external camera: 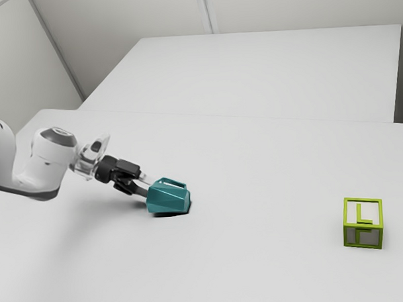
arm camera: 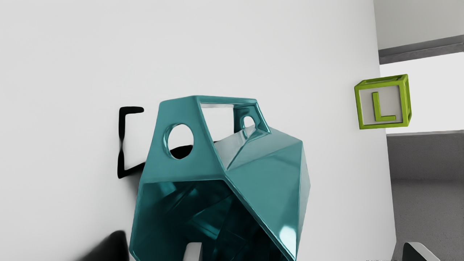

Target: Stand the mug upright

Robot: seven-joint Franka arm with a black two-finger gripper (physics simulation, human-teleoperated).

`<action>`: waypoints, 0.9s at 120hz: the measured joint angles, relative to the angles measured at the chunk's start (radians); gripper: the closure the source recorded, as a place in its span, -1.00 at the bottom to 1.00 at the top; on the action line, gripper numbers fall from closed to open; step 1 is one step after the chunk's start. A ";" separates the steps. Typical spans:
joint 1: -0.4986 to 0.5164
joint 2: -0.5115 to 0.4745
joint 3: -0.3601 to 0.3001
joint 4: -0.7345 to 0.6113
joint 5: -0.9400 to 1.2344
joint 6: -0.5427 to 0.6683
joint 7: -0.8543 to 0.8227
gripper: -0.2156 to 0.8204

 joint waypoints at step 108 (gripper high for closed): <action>-0.003 0.019 -0.033 0.007 -0.101 -0.070 0.223 0.89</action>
